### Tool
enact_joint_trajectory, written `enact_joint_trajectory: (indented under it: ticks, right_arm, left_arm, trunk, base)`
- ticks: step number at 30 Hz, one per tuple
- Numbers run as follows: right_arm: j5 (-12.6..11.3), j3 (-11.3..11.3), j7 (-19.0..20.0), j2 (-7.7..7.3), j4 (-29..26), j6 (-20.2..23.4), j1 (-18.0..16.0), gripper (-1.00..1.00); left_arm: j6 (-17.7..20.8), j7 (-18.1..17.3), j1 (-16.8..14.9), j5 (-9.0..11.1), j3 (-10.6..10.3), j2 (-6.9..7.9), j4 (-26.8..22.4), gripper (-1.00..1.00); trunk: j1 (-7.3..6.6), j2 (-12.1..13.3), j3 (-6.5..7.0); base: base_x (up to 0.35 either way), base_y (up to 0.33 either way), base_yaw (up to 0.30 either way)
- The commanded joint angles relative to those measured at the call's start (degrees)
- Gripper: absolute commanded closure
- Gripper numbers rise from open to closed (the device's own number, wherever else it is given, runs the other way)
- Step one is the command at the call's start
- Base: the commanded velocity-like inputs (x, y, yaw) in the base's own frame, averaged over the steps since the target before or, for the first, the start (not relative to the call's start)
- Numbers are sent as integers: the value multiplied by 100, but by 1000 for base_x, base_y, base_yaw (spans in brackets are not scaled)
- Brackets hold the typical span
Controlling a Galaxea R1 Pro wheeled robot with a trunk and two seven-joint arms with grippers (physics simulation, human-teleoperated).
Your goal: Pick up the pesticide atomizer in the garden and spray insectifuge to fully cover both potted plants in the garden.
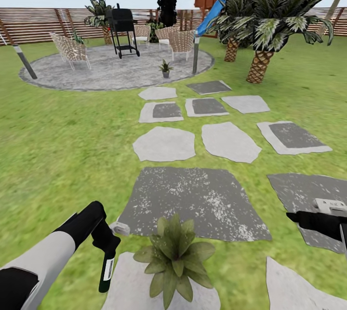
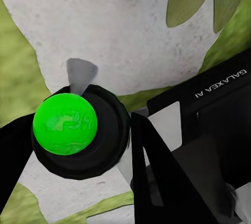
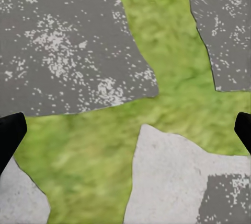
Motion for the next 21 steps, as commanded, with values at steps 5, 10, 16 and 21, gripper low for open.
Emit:
enact_joint_trajectory:
  ticks: [5,10,16,21]
  right_arm:
    - [58,-4,58,-1,-5,18,-5,-100]
    - [58,-4,59,-1,-5,18,-5,-100]
    - [58,-4,61,-1,-4,18,-5,-100]
    - [58,-4,60,-1,-5,18,-5,-100]
  left_arm:
    - [20,-59,5,-52,-10,5,-11,100]
    - [20,-54,7,-57,-2,11,-11,100]
    - [20,-50,34,-60,-17,34,-11,100]
    - [15,-50,49,-61,-14,66,-11,100]
  trunk:
    - [0,-2,-36]
    - [0,-2,-78]
    - [0,-2,-128]
    - [0,-2,-164]
  base:
    - [16,0,0]
    - [2,0,0]
    - [0,0,0]
    - [0,0,0]
